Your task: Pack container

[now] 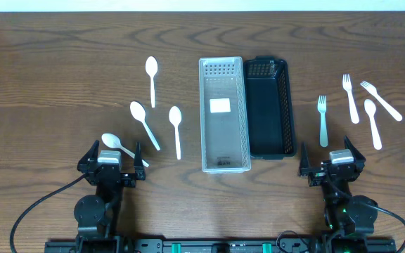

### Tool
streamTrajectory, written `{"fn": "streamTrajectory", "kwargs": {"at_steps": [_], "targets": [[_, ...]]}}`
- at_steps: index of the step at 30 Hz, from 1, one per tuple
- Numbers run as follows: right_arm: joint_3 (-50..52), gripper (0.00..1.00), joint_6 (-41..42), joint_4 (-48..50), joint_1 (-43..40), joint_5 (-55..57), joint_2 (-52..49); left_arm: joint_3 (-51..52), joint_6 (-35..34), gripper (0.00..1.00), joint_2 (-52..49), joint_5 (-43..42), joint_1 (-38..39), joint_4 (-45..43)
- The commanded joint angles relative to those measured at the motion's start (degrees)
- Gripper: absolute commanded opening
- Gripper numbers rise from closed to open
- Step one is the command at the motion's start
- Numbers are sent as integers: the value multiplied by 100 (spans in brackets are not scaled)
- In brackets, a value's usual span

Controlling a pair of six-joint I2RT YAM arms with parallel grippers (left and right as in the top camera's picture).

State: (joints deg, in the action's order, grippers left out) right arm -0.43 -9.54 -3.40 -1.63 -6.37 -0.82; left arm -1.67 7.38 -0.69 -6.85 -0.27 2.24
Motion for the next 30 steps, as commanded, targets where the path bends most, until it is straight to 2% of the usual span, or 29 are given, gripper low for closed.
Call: {"fn": "streamTrajectory", "kwargs": {"at_steps": [1, 10, 14, 17, 23, 27, 30], "targets": [[11, 99, -17, -26, 68, 55, 55, 144, 9, 98, 46, -4, -20, 109], [11, 99, 39, 337, 68, -22, 55, 144, 9, 98, 46, -4, -20, 109], [2, 99, 240, 1453, 68, -28, 55, 144, 9, 98, 46, -4, -20, 109], [-203, 99, 219, 1799, 33, 70, 50, 144, 9, 98, 46, -4, -20, 109], [-1528, 99, 179, 229, -184, 417, -538, 144, 7, 98, 46, -4, -20, 109], [-3060, 99, 181, -1425, -507, 629, -1613, 144, 9, 98, 46, -4, -20, 109], [-4223, 99, 44, -2439, -789, 282, -2691, 144, 9, 98, 46, -2, -20, 109]]}}
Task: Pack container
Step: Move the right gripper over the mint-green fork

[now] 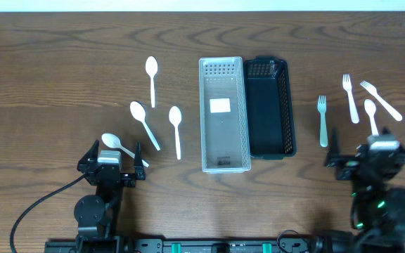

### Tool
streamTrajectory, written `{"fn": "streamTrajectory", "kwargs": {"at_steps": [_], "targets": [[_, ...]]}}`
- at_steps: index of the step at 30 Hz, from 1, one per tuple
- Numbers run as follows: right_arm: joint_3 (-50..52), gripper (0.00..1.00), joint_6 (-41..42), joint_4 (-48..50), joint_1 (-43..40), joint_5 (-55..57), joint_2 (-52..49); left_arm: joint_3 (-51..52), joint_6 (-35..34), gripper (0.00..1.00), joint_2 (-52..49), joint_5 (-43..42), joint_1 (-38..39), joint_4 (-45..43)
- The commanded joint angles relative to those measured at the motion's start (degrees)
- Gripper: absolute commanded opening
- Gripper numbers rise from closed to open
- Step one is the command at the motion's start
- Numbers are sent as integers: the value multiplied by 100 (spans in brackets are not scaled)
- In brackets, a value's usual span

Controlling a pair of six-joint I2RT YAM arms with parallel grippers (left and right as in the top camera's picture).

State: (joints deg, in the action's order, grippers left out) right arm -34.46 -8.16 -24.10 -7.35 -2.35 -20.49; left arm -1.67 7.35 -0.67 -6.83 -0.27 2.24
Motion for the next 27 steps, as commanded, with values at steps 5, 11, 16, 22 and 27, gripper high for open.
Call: {"fn": "streamTrajectory", "kwargs": {"at_steps": [5, 11, 16, 22, 27], "targets": [[-2170, 99, -581, -1003, -345, -1189, -2337, 144, 11, 98, 44, -7, -20, 109], [-2470, 99, -354, -866, -382, -413, -3195, 144, 9, 98, 44, -7, -20, 109], [-2535, 99, -7, -1067, -629, -238, -3847, 144, 11, 98, 44, -7, -20, 109], [-2557, 99, 308, -1646, -796, -299, -4662, 144, 11, 98, 44, -7, -20, 109], [-2553, 99, 264, -1757, -789, -680, -5329, 144, 11, 98, 44, -7, -20, 109]]}}
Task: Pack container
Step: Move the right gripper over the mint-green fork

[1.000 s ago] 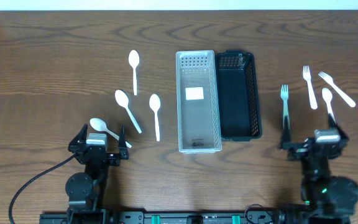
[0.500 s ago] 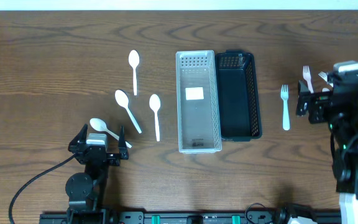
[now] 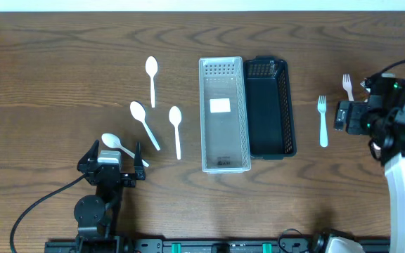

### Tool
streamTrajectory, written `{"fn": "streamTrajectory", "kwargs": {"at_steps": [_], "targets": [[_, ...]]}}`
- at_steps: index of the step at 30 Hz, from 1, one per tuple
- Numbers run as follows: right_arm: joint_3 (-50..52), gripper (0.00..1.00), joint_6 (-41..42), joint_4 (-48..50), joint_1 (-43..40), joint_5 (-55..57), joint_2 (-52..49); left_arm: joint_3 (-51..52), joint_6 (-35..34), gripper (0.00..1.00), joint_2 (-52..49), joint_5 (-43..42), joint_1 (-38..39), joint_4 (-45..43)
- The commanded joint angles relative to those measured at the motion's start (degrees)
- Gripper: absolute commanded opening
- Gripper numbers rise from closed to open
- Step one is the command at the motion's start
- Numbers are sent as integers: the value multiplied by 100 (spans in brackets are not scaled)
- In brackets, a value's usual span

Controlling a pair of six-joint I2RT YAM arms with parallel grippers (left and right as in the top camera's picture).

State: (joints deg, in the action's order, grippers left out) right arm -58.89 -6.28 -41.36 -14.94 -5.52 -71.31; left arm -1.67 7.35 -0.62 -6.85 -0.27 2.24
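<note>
A clear tray [image 3: 223, 116] and a black basket [image 3: 267, 105] lie side by side at the table's middle, both empty apart from a white label in the clear tray. Several white spoons [image 3: 176, 131] lie to their left. On the right lies a white fork [image 3: 322, 119], and the head of another fork [image 3: 347, 84] shows beside my right arm, which hides the other forks. My right gripper [image 3: 343, 116] hangs over that fork area; its fingers cannot be made out. My left gripper [image 3: 115, 153] rests at the front left, open, right beside the nearest spoon [image 3: 120, 146].
The wooden table [image 3: 62, 56] carries only these things. My right arm [image 3: 403, 140] reaches in from the right edge. Cables [image 3: 34, 211] run along the front edge by the left arm's base.
My right arm has moved from the front right, near its base, farther back and right, over the forks. It now covers two of them. The left arm, trays and spoons are unchanged.
Both arms first rested at the front edge with open grippers, and all the cutlery lay loose. Then the right arm stood a little to the right of its rest spot. Now it is over the forks at the right; nothing has been picked up.
</note>
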Motion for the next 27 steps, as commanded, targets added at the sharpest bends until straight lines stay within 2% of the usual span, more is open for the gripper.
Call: {"fn": "streamTrajectory", "kwargs": {"at_steps": [1, 10, 15, 22, 27], "targets": [[-157, 99, 63, -52, -31, -494, -341, 144, 11, 98, 39, -4, -20, 109], [-1655, 99, -361, -1403, -31, 299, -2033, 144, 11, 98, 39, -4, -20, 109], [-1965, 99, -225, -1322, 55, 184, -2599, 144, 11, 98, 39, -4, -20, 109], [-1965, 99, -63, -881, 125, -85, -2841, 144, 11, 98, 39, -4, -20, 109], [-1963, 99, -103, -1032, 398, 874, -3053, 144, 9, 98, 39, -4, -20, 109]]}}
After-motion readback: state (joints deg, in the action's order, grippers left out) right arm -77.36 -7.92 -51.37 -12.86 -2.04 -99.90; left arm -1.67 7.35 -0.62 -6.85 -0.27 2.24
